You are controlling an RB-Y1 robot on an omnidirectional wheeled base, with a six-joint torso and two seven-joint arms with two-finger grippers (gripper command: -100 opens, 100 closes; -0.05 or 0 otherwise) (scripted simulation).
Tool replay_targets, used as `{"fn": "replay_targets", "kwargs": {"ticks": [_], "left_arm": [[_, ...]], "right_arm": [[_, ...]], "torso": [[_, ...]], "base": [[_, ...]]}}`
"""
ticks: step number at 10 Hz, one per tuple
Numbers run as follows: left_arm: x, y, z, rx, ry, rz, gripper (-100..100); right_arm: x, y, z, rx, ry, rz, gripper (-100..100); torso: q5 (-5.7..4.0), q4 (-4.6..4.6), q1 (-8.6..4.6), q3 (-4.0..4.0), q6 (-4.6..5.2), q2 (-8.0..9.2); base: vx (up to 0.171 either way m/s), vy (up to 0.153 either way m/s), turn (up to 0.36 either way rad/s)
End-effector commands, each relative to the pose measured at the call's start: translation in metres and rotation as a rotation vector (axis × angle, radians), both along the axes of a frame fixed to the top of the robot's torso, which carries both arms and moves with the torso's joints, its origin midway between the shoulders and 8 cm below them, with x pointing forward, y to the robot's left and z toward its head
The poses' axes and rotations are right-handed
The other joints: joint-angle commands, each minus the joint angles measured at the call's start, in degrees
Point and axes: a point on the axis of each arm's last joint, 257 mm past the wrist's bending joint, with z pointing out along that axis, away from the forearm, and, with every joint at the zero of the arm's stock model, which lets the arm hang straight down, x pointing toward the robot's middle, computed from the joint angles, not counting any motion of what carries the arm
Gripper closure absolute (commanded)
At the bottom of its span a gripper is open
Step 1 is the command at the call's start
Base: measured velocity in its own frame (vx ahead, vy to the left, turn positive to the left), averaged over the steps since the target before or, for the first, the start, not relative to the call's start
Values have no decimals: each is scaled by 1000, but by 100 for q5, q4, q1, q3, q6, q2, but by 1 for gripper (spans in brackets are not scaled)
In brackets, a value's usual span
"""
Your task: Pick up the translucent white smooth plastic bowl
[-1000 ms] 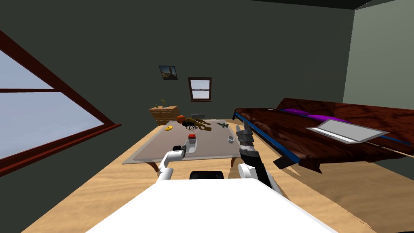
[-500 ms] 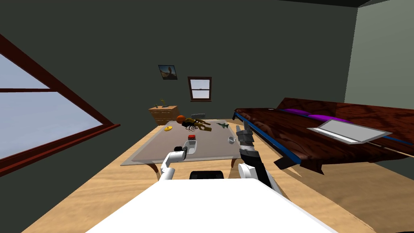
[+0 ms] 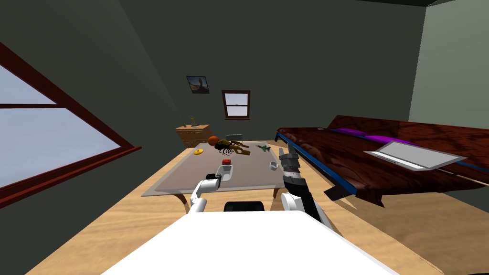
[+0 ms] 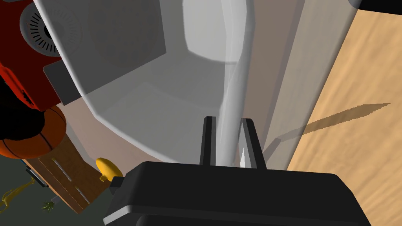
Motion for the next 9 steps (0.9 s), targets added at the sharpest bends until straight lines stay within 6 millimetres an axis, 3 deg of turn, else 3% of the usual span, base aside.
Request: {"fn": "replay_targets", "kwargs": {"ticks": [1,3,4,5,9], "left_arm": [[0,0,0,0,0,0,100],[0,0,0,1,-1,-1,100],[0,0,0,0,0,-1,0],[2,0,7,0,-4,0,100],[3,0,15,0,-5,0,100]], "right_arm": [[0,0,0,0,0,0,0],[0,0,0,0,0,0,0],[0,0,0,0,0,0,0],[0,0,0,0,0,0,0],[0,0,0,0,0,0,0]], "torso": [[0,0,0,0,0,0],[0,0,0,2,-3,4],[-1,2,-1,4,-3,5],[-2,3,-2,5,-3,7],[-9,16,-10,23,-5,32]], "base": [[0,0,0],[0,0,0],[0,0,0],[-22,-5,-1],[-28,-5,0]]}}
